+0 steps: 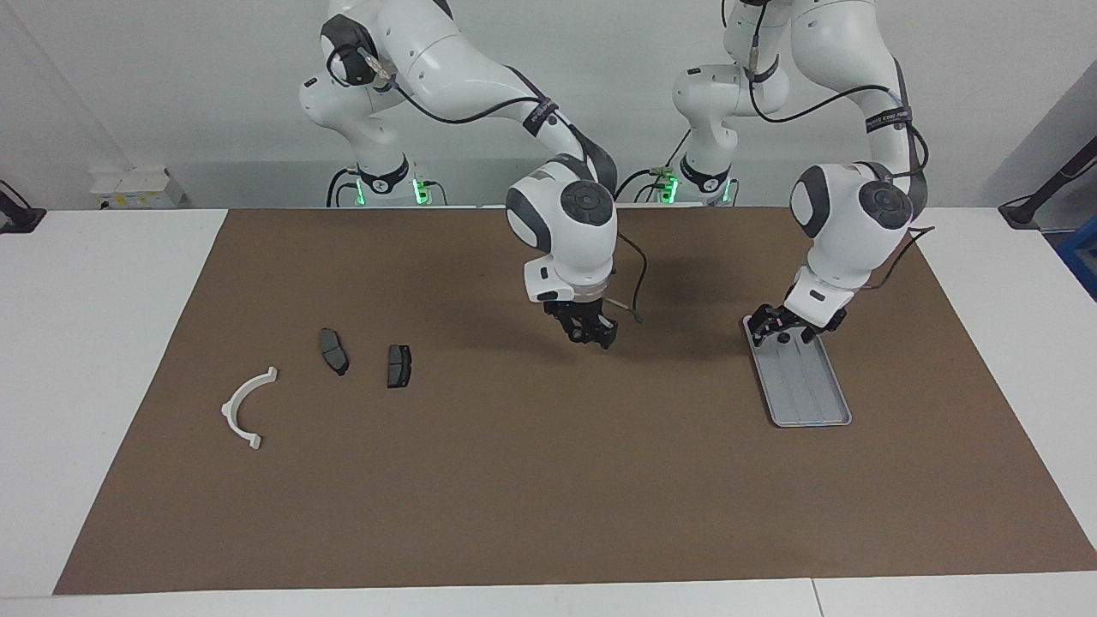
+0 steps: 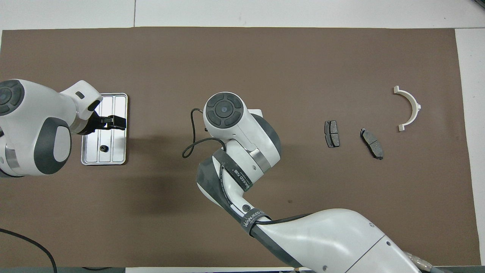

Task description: Pick bearing gear from pile to tray

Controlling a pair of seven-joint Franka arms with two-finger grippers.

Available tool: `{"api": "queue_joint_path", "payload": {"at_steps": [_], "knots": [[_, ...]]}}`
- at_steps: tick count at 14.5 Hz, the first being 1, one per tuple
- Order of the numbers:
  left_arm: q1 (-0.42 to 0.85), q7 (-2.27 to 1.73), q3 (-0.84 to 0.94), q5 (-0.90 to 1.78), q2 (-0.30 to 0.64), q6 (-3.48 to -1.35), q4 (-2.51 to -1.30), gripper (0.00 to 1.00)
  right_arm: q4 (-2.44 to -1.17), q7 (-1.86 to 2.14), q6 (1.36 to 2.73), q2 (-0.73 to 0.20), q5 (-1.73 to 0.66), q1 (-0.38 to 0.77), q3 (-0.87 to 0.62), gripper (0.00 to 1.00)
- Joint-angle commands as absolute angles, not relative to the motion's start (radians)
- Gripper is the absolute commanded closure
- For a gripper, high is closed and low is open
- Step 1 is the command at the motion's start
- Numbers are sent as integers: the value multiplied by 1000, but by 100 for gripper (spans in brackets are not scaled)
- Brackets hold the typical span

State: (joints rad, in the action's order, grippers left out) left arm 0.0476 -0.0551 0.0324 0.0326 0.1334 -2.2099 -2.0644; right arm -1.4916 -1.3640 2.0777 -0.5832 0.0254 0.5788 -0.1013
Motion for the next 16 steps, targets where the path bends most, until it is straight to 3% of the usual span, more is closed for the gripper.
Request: {"api": "queue_joint_path", "payload": {"at_steps": [1,11,12,13,14,16], "knots": [[61,-77,23,48,127,-2206,-2069,0,-1491,-1388,2126,-612,48,584,-98,81],[61,-77,23,48,127,-2229,-2082,0,-1589,-1388,2279,-614,48,578,-98,69],[61,-75,23,48,127,-2230,-2082,0,-1589,-1388,2279,-614,48,578,-98,57],[61,-75,23,48,127,-2232,-2082,0,-1585,-1388,2269,-612,48,575,-97,19],[61,-75,23,48,127,-2233,-2082,0,-1577,-1387,2251,-609,48,571,-97,0],[61,-75,23,48,127,-2233,-2082,0,-1542,-1385,2200,-609,46,569,-97,0]]}}
